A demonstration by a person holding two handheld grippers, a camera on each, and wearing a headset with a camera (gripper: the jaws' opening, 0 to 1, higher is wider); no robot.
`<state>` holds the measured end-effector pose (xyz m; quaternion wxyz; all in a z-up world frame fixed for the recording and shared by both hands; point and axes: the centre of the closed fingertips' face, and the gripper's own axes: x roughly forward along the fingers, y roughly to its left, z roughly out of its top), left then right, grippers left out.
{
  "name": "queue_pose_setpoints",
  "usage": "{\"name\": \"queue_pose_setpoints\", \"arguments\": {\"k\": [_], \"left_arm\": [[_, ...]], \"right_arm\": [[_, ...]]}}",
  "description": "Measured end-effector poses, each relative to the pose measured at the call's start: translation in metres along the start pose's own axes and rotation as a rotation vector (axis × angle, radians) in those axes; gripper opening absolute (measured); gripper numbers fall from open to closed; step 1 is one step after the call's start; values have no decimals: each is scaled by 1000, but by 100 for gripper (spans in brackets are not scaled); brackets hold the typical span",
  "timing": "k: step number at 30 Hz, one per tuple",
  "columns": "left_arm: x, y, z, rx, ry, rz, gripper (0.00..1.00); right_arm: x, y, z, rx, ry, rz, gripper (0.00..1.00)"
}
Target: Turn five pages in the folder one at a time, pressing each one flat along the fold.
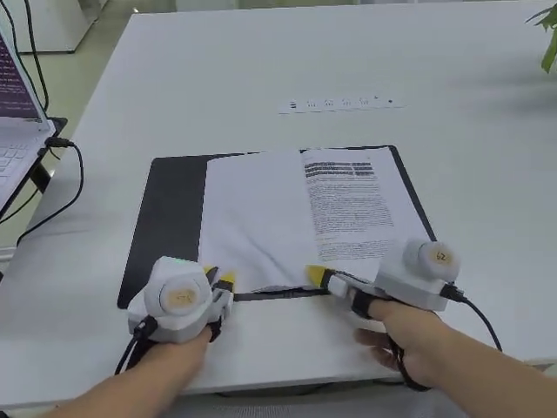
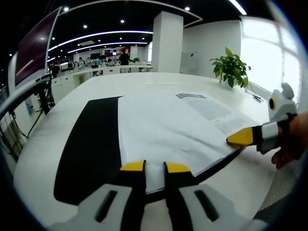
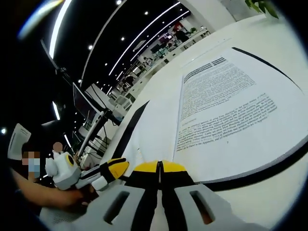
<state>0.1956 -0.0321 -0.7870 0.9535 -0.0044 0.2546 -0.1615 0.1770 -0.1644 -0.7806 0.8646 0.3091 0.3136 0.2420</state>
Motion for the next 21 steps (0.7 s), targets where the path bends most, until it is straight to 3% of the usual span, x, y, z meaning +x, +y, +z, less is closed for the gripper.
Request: {"name": "queue_pose_setpoints", "arguments": {"k": [4, 5, 7, 8, 9, 11, 13, 15, 18, 20, 21], "left_arm": [[-1, 0, 0, 5, 6, 1, 13], [-1, 0, 0, 5, 7, 2, 13], [-1, 0, 1, 6, 8, 4, 13], [-1, -1, 1, 8, 9, 5, 13], [-1, -1, 1, 9, 10, 7, 13], [-1, 0, 1, 10, 15, 10, 13], [-1, 0, 2, 0, 22, 11, 13], [0, 1, 2, -10, 32, 7, 13], [0, 3, 2, -73, 61, 9, 11], [0, 3, 3, -85, 108, -6, 11], [-3, 1, 1, -66, 167, -20, 10]], "right_arm": [[-7, 1, -8, 22, 31, -23, 0], [-11, 4, -16, 56, 84, -35, 0], [-16, 6, -22, 6, 135, -52, 0], [-22, 5, -33, -34, 214, -84, 0], [-24, 4, -37, -51, 242, -99, 0], [-28, 12, -33, -43, 216, -94, 0], [-34, 22, -24, 38, 166, -95, 0], [-41, 30, -15, 73, 136, -100, 0], [-52, 44, -2, 102, 98, -90, 0], [-66, 55, 17, 119, 45, -73, 0], [-71, 58, 23, 124, 28, -77, 0]]}}
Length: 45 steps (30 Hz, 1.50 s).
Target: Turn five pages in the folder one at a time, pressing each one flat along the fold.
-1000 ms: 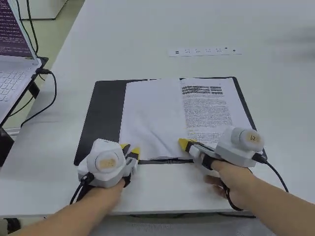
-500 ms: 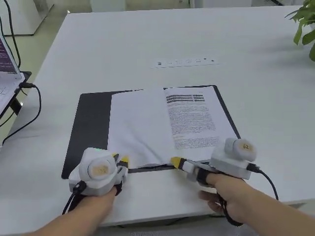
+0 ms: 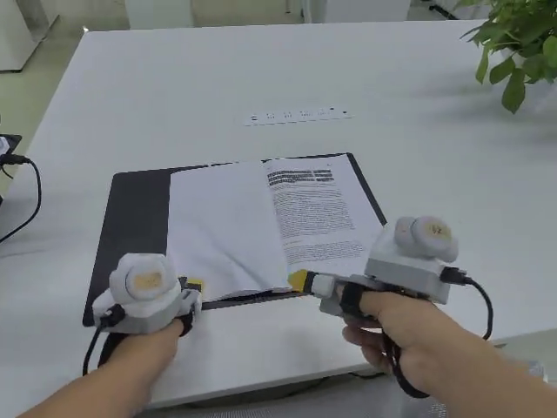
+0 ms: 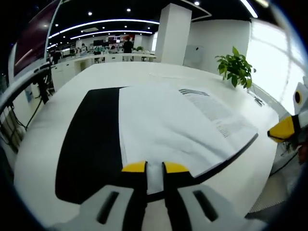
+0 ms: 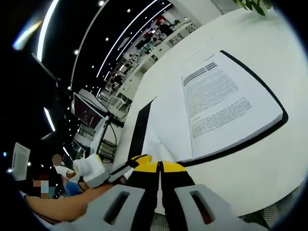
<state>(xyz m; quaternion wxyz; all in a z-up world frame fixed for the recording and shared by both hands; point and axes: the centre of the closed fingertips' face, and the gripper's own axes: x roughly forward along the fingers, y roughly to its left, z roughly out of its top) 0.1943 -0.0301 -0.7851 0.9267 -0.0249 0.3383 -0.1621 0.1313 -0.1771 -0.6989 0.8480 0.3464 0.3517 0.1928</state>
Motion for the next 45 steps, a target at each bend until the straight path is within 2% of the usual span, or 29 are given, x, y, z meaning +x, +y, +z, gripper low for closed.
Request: {"name": "queue_pose_setpoints", "arguments": {"k": [1, 2, 3, 4, 6, 8, 10, 11, 13, 15, 19, 20, 22, 25, 28, 30, 31, 32, 33, 35, 37, 40, 42, 45], "left_arm": [[-3, -1, -2, 5, 46, -3, 10], [-8, -5, -1, -49, 83, -15, 9], [-12, -8, 6, -86, 65, -28, 8], [-18, -13, 18, -106, 14, -48, 6], [-33, -26, 37, -116, -50, -90, 6], [-47, -36, 46, -125, -60, -116, 5], [-65, -47, 62, -152, -104, -147, 7], [-76, -52, 69, -162, -125, -156, 8], [-87, -53, 75, -163, -130, -159, 13], [-98, -54, 79, -181, -145, -157, 21], [-118, -45, 78, -195, -146, -112, 41], [-122, -41, 78, -201, -152, -101, 48], [-128, -34, 76, -198, -154, -80, 57], [-134, -27, 75, -190, -164, -61, 69], [-139, -21, 73, -159, -171, -44, 84], [-142, -19, 72, -116, -178, -29, 95], [-143, -17, 72, -86, -183, -19, 99], [-144, -17, 72, -47, -183, -14, 99], [-147, -19, 69, -3, -177, -12, 99], [-150, -19, 68, 87, -173, 1, 99], [-152, -17, 68, 131, -172, 8, 99], [-156, -17, 70, 105, -184, 6, 99], [-159, -15, 72, 55, -193, 5, 99], [-158, -12, 73, 46, -193, 7, 99]], "right_arm": [[-6, 2, 7, 0, -20, 1, 0], [-15, 3, 17, 23, -49, -12, 0], [-21, 3, 23, 43, -64, -21, 0], [-29, 2, 33, 62, -95, -31, 0], [-44, 1, 47, 64, -139, -38, 0], [-58, 1, 55, 39, -164, -61, 0], [-68, 1, 58, 16, -167, -86, 0], [-76, -2, 61, -24, -172, -121, 0], [-88, -7, 65, -87, -181, -178, 0], [-96, -10, 65, -120, -177, -213, 8], [-114, -19, 65, -216, -162, -303, 36], [-118, -20, 68, -257, -171, -316, 40], [-124, -22, 71, -311, -175, -339, 47], [-131, -24, 76, -392, -186, -353, 60], [-138, -27, 86, -461, -224, -373, 87], [-140, -27, 89, -477, -231, -365, 100], [-141, -26, 90, -516, -224, -356, 99], [-142, -27, 89, -527, -214, -358, 100], [-143, -25, 91, -574, -207, -352, 100], [-145, -22, 97, -604, -229, -352, 100], [-147, -22, 99, -596, -239, -353, 100], [-147, -26, 100, -608, -225, -367, 100], [-148, -28, 101, -614, -224, -376, 100], [-149, -31, 103, -606, -222, -378, 100]]}}
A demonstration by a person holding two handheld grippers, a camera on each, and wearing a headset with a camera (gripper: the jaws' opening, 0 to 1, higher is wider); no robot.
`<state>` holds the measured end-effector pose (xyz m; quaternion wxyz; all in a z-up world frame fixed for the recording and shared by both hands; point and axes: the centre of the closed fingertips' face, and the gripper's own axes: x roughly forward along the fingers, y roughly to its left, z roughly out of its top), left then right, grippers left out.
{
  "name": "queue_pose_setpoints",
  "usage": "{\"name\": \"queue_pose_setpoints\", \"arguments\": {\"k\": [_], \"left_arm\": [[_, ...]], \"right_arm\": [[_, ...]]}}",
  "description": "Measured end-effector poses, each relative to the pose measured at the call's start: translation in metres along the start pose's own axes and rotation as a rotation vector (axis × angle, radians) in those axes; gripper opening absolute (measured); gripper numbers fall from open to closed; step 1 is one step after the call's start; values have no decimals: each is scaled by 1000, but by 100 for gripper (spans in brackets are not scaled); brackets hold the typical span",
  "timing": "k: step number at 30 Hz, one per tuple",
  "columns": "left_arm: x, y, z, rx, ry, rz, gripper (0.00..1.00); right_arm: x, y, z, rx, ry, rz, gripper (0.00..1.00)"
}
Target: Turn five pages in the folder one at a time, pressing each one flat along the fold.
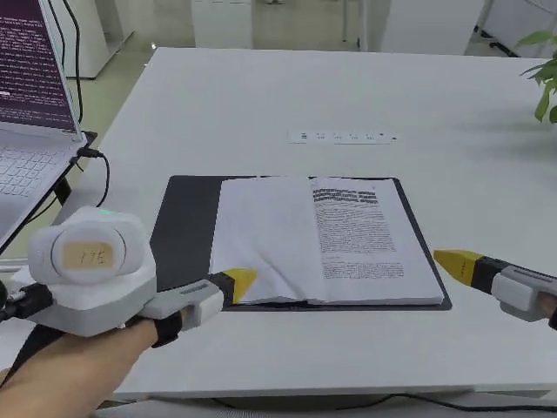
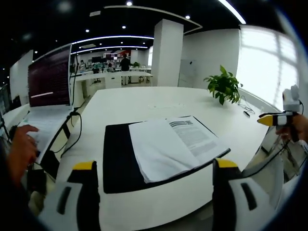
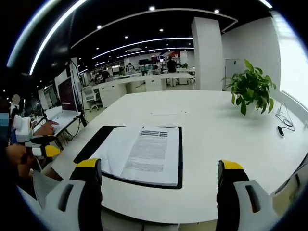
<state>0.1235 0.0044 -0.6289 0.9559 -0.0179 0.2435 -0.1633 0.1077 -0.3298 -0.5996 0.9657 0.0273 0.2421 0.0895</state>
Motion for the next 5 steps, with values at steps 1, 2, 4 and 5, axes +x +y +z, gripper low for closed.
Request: {"name": "queue_pose_setpoints", "arguments": {"k": [1, 2, 4, 5], "left_arm": [[0, 0, 1, 3, -3, 2, 99], [-1, 0, 1, 3, -4, 2, 99], [-1, 1, 2, -5, -2, 4, 99], [-1, 1, 2, -13, -3, 6, 99]], "right_arm": [[0, 0, -1, 1, 3, 0, 100], [1, -1, -2, -1, 7, -1, 100], [1, -4, -3, -6, 10, -3, 100], [2, -6, -4, 1, 14, -6, 100]]}}
